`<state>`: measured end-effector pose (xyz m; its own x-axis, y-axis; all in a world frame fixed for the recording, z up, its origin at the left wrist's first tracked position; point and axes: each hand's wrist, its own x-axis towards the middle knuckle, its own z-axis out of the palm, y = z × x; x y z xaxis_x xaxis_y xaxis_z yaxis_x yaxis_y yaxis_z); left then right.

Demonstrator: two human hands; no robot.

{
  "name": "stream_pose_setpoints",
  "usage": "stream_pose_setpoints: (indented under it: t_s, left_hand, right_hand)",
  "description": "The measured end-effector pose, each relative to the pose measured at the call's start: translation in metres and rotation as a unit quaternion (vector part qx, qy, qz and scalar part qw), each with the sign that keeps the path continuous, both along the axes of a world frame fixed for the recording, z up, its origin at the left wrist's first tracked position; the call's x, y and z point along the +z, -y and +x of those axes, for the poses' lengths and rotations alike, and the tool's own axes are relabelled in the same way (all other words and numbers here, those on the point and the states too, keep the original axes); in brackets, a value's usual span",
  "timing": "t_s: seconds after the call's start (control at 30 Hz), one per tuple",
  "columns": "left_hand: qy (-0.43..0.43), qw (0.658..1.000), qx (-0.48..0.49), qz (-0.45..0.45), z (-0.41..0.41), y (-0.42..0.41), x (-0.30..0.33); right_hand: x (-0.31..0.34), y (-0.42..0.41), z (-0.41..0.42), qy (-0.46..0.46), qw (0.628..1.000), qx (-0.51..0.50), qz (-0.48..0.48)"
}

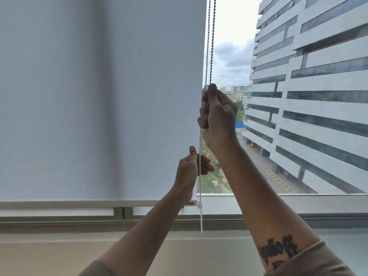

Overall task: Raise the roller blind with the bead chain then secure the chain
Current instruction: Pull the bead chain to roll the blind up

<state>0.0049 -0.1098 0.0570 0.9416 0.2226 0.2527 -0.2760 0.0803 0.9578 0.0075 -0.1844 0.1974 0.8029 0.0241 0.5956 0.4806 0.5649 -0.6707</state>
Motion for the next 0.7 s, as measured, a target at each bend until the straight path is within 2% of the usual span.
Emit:
stream_pose_setpoints:
  t_s: [0.13, 0.33, 0.7]
  left_hand:
    - [0.043, 0.998, 0.044, -0.008, 0.006, -0.012, 0.034]
    - [0.111, 0.993, 0.047, -0.014, 0.005, -0.024, 0.097]
    - [0.112, 0.993, 0.002, -0.037, -0.002, -0.009, 0.192]
  right_hand:
    - [-0.021, 0.002, -0.002, -0.012, 1.000, -0.001, -0.012]
    - [-0.052, 0.000, -0.005, -0.028, 0.999, -0.007, -0.025]
    - [-0.120, 0.001, -0.010, -0.092, 0.994, -0.004, -0.063]
